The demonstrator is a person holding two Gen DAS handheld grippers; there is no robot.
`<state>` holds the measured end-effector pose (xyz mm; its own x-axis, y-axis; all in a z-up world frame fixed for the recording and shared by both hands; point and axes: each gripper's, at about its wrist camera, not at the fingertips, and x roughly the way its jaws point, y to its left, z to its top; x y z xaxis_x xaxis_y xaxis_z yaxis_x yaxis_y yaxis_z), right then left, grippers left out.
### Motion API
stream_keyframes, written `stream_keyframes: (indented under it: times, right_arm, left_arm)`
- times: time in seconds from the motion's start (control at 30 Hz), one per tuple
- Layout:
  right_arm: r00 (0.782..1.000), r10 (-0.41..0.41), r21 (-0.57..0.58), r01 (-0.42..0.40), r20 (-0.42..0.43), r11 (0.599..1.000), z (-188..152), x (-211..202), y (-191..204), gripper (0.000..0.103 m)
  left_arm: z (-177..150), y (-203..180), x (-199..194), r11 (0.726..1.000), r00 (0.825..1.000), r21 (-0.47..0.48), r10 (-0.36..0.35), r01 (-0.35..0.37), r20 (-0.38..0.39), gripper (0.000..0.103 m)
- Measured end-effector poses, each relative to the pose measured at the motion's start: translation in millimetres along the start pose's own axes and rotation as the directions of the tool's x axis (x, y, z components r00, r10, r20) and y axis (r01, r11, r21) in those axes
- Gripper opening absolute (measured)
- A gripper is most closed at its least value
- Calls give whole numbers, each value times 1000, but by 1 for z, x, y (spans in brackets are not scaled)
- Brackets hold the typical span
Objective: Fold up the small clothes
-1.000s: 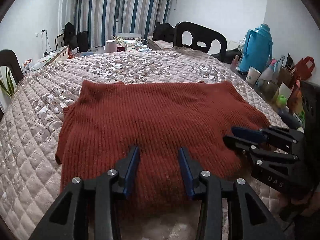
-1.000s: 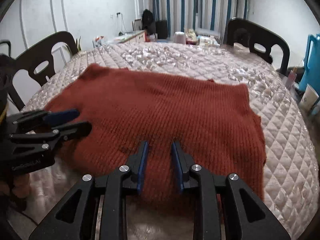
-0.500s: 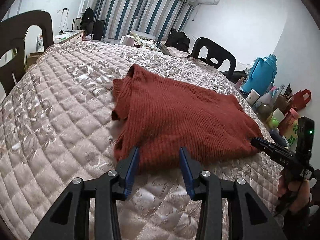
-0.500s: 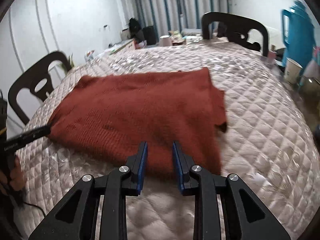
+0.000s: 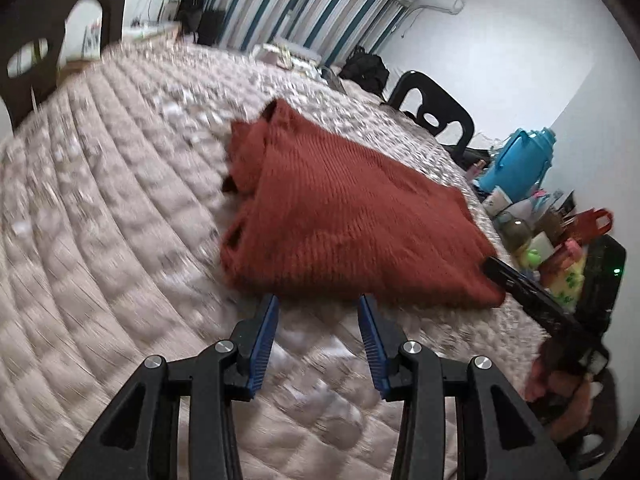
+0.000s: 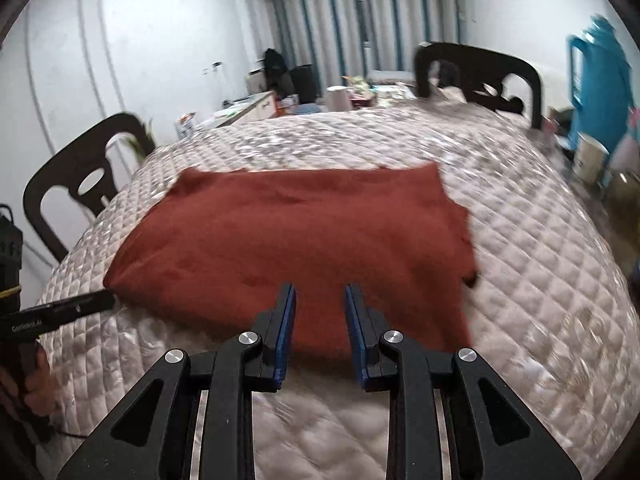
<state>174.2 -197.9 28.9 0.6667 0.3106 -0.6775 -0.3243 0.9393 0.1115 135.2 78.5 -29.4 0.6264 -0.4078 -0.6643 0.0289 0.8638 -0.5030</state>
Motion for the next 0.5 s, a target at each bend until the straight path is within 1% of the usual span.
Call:
stream_keyframes:
  times: [0.07, 0.1, 0.17, 0.23, 0.27, 0.3, 0.37, 0.47, 0.5]
  right_arm:
    - [1000, 10, -61, -10, -1, 998, 5, 9, 17, 24]
    - [1000, 14, -85, -15, -7, 996, 7, 15, 24, 21]
    - [1000, 23, -119, -25, -20, 993, 11, 26, 36, 18]
    - [999, 9, -168, -17, -46, 986, 16, 42, 50, 17]
    - [998, -11, -192, 0, -58, 981, 20, 52, 55, 17]
    - [997, -29, -200, 14, -72, 980, 22, 62, 55, 17]
    - [996, -36, -192, 20, -80, 981, 29, 72, 51, 17]
    - [997, -44, -164, 33, -63, 986, 41, 74, 47, 17]
    - [998, -50, -165, 41, -50, 985, 43, 75, 47, 17]
  left_arm:
    - [0, 5, 6, 998, 999, -54, -26, 24, -24, 44]
    - [1, 7, 8, 996, 999, -78, -38, 36, -23, 44]
    - [3, 13, 9, 990, 998, -130, -56, 54, -10, 44]
    - [8, 20, 12, 977, 997, -195, -83, 82, 4, 44]
    - [9, 23, 13, 972, 996, -217, -91, 92, 11, 44]
    - [9, 26, 14, 966, 995, -236, -99, 100, 19, 44]
    - [10, 30, 14, 959, 994, -263, -102, 109, 38, 44]
    - [11, 31, 15, 954, 994, -278, -97, 109, 57, 44]
    - [10, 32, 14, 955, 994, -277, -92, 106, 61, 46]
